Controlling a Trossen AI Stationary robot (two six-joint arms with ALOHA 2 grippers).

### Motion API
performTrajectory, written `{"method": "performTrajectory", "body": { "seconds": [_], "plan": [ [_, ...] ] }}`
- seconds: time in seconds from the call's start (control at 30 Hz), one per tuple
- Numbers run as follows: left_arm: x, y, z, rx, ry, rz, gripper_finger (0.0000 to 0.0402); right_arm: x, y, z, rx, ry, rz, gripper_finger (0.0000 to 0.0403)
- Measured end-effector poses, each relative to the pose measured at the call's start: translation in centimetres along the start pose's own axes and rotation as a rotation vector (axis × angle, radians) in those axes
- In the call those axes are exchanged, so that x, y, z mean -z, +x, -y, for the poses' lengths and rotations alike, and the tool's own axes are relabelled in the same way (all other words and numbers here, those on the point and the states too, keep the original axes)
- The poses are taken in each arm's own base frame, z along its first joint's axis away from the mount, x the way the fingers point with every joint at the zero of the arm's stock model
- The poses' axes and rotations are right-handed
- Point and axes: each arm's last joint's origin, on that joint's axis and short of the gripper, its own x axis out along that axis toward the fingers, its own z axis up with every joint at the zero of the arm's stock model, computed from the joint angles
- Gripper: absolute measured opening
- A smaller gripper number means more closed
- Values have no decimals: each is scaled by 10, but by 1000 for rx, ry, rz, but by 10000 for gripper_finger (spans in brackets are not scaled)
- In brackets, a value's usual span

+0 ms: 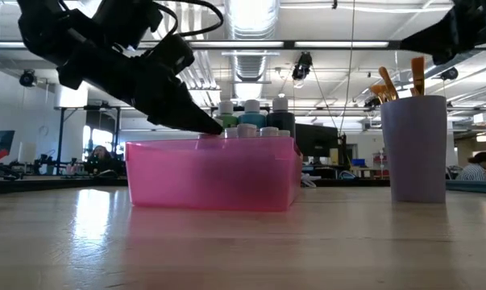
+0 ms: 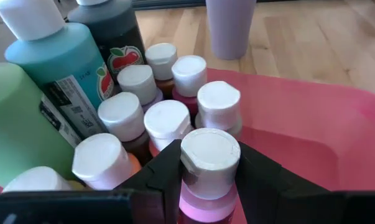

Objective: Pick & Place Paint Supplies
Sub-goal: Put the small pink paint bottle into the red bin

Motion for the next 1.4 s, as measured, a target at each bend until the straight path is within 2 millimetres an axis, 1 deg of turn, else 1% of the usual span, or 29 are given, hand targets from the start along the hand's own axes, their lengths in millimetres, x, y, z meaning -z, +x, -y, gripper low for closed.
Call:
{"method": "performTrajectory", "body": {
  "seconds": [0.1, 0.2, 0.37, 0.57, 0.67, 1.1, 1.2, 1.4],
  "plan": [
    [0, 1, -2, -9, 9, 4, 126, 1, -10, 1, -34, -42, 76, 56],
    [0, 2, -5, -21, 14, 5, 126, 1, -11, 1, -56, -87, 86, 65],
    [3, 3, -14, -51, -33, 0, 126, 7, -1, -2, -60, -123, 2, 81],
    [11, -1, -18, -63, -74, 40, 126, 8, 7, -4, -63, -134, -34, 100],
    [17, -3, -21, -68, -92, 32, 126, 9, 9, -4, -64, -136, -48, 108],
    [19, -3, -25, -83, -106, 28, 126, 8, 10, -5, -64, -130, -50, 144],
    [19, -3, -25, -84, -106, 27, 133, 8, 10, -5, -64, -130, -50, 152],
    [18, -2, -25, -84, -103, 26, 160, 8, 10, -5, -65, -126, -50, 167]
  ]
}}
